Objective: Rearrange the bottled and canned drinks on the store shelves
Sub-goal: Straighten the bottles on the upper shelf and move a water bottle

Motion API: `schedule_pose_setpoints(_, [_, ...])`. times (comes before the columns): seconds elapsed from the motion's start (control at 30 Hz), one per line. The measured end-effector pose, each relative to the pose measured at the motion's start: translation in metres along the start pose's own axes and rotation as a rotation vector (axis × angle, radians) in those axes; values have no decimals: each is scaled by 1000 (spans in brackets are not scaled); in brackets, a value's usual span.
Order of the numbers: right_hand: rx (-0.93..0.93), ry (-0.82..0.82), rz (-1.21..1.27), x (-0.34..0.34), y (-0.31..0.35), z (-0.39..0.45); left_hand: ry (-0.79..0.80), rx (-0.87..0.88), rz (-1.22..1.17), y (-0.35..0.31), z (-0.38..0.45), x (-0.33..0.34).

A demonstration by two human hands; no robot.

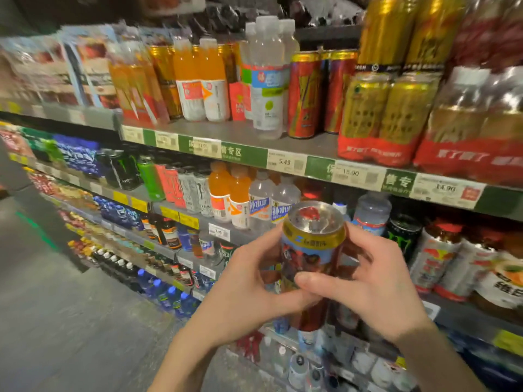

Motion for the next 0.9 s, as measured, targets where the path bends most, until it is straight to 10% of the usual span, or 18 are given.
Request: schedule_pose_setpoints(0.9, [-151,-89,-45,60,17,144,10,186,93,-56,74,-131])
Point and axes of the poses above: each hand's wrist, its own z-axis towards the middle knuckle, its own x-axis out of the palm, y = z × x, the point moved 6 cm from there along z, towards the middle knuckle, and after that the axes turned 12 degrees about -x, right-handed, at the moved point
